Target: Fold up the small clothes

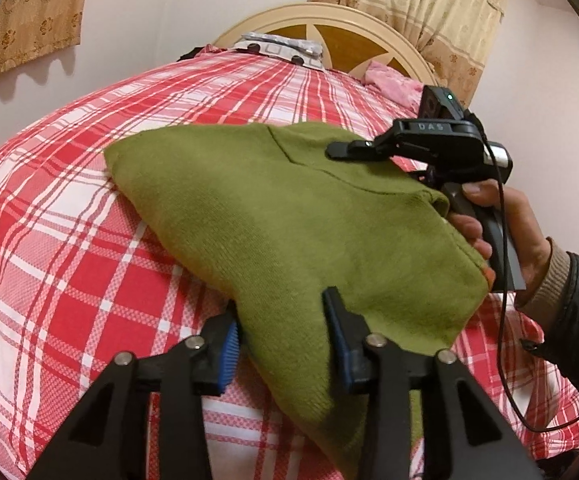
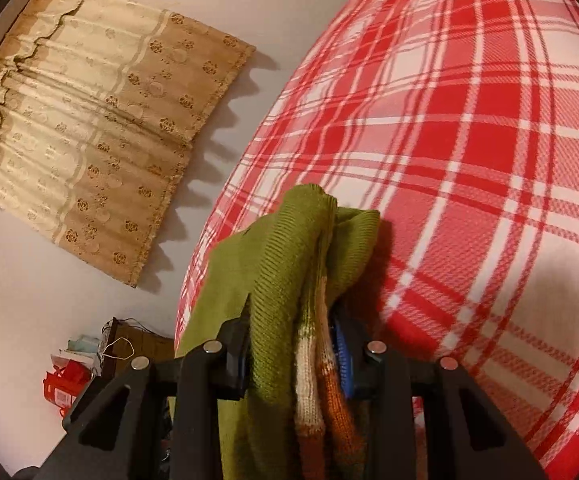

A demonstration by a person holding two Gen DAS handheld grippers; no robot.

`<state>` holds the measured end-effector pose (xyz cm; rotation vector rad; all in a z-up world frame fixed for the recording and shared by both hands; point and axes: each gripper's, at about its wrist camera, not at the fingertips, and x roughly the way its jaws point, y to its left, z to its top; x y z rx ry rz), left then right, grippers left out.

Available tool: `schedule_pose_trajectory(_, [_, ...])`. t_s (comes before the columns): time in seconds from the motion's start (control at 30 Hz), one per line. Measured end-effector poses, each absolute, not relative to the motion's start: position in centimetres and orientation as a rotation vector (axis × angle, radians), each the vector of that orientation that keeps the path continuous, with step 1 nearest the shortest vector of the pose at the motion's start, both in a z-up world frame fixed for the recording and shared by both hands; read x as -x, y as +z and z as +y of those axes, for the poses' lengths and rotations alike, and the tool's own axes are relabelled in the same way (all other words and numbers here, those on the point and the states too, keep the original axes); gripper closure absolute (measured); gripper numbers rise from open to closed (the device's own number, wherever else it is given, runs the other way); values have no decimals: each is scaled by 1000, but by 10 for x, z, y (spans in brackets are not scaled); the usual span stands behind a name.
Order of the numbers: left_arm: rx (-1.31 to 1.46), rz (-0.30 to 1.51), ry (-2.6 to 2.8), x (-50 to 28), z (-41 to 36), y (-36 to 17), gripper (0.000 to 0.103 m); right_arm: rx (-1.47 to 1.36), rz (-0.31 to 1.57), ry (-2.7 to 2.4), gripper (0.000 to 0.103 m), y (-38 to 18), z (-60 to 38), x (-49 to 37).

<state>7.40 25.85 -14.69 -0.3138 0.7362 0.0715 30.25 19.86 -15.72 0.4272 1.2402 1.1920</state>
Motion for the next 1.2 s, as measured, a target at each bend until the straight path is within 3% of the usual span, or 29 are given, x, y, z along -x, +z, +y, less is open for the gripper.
schedule_pose_trajectory(0.23, [259,733,123,-75,256,-147,40,-293,1199,1138,69,-153,200,-294])
schedule_pose_trajectory(0.43, [260,737,137,-74,258,-143,38,-242,1193,1108,68,-152,201,-296])
schedule_pose_trajectory(0.53, [229,750,172,-75,255,-143,30,-196,1168,1104,68,-147,201,-291])
schedule_pose_trajectory(0.67, [208,754,198,-71,252,-134,30,-101,1139,1080,68,-138,205,-284])
schedule_pose_trajectory(0.8, [161,650,214,-58,252,-104,26,-65,1060,1031,68,-113,193,-278])
schedule_pose_trajectory(0.87, [177,605,243,-57,261,-96,6,-100,981,1031,65,-92,177,-271])
schedule_pose_trajectory(0.9, [183,593,265,-59,267,-96,4,-137,954,1057,59,-83,170,-266])
schedule_pose_trajectory(0.97, [188,623,319,-70,280,-105,4,-196,937,1126,48,-73,163,-257])
schedule_pose_trajectory(1.2, [271,713,363,-84,299,-147,4,-51,1113,1229,48,-108,181,-201])
